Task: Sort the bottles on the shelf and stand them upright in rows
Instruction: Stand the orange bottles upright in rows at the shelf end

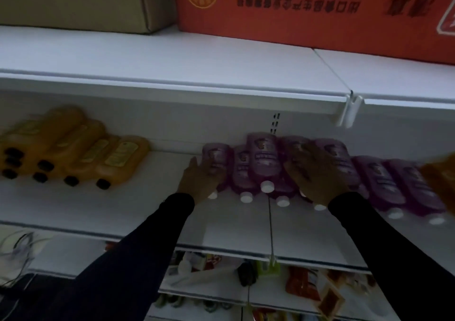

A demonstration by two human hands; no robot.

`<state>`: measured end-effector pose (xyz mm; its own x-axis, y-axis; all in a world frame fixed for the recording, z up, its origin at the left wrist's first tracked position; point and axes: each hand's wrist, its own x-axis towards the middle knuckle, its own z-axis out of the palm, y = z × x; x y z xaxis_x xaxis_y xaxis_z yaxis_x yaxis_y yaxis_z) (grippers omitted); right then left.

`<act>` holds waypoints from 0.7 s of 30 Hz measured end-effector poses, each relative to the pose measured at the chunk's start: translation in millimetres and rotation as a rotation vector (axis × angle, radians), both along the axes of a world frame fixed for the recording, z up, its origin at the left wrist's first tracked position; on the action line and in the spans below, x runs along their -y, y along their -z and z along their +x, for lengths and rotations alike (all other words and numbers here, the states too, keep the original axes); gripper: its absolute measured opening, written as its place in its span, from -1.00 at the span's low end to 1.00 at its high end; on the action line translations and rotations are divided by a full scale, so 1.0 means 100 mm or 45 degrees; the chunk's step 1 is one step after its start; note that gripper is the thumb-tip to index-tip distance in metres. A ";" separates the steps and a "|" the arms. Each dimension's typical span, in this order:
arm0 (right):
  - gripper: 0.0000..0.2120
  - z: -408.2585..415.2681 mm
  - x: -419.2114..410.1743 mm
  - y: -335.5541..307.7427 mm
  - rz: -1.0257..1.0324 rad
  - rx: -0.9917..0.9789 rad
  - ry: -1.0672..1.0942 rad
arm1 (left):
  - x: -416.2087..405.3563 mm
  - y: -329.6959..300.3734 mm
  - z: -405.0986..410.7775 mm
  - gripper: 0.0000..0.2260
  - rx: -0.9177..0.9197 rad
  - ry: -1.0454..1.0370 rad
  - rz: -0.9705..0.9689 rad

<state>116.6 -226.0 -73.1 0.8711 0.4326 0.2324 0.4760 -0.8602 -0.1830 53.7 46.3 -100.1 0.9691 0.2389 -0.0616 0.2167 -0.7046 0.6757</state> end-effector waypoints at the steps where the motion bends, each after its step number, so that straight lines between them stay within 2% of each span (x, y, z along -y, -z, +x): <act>1: -0.51 -0.02 -0.09 -0.02 0.081 0.066 -0.042 | -0.04 -0.03 -0.07 -0.58 -0.046 -0.057 -0.085; 5: -0.50 -0.12 -0.61 -0.10 0.310 0.110 -0.267 | -0.35 0.00 -0.40 -0.46 0.052 -0.091 -0.025; 12: -0.55 -0.31 -1.61 -0.10 0.272 -0.016 -0.521 | -1.28 -0.32 -1.11 -0.49 0.210 -0.370 0.268; 16: -0.47 -0.44 -2.22 -0.08 0.209 -0.057 -0.528 | -1.91 -0.41 -1.38 -0.50 0.295 -0.459 0.383; 21: -0.50 -0.75 -3.20 -0.09 0.240 -0.095 -0.556 | -2.81 -0.45 -1.71 -0.50 0.365 -0.483 0.413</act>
